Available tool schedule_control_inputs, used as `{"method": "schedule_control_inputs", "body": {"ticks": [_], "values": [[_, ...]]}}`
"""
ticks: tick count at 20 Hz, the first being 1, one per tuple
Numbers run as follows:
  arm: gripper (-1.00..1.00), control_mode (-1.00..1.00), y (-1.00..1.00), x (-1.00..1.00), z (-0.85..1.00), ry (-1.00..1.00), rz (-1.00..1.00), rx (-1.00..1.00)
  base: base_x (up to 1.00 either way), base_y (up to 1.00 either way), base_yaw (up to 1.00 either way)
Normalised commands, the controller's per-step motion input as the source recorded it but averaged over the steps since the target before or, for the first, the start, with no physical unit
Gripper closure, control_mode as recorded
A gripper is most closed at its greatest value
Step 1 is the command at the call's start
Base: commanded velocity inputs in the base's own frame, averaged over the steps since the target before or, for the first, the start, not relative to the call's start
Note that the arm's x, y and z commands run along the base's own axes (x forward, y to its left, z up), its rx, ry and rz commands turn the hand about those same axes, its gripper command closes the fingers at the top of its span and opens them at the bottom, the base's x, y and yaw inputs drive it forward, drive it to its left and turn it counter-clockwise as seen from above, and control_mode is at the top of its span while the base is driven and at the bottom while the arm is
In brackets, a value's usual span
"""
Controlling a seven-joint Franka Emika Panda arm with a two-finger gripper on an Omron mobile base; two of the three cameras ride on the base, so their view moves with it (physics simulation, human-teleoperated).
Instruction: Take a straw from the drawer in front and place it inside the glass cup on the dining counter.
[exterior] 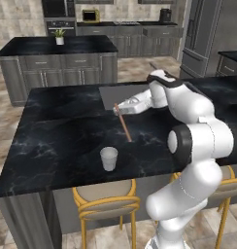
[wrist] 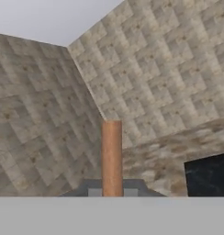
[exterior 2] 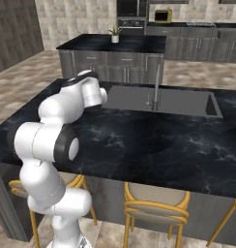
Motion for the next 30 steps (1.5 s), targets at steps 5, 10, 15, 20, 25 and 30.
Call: {"method": "schedule_control_inputs", "body": {"ticks": [5,10,15,20,25,30], "values": [[1.0,-1.0,0.05,0.0,0.0,0.0,0.06,0.22,0.0,0.0,0.0],[1.0,-1.0,0.24,0.0,0.0,0.0,0.06,0.18,0.0,0.0,0.0],[1.0,-1.0,0.13,0.0,0.0,0.0,0.06,0.08,0.0,0.0,0.0],[1.0,-1.0,0.0,0.0,-0.11,0.0,0.07,0.0,0.0,0.0,0.0],[1.0,-1.0,0.0,0.0,-0.2,0.0,0.08,0.0,0.0,0.0,0.0],[1.0,-1.0,0.05,0.0,-0.27,0.0,0.05,0.0,0.0,0.0,0.0]]}}
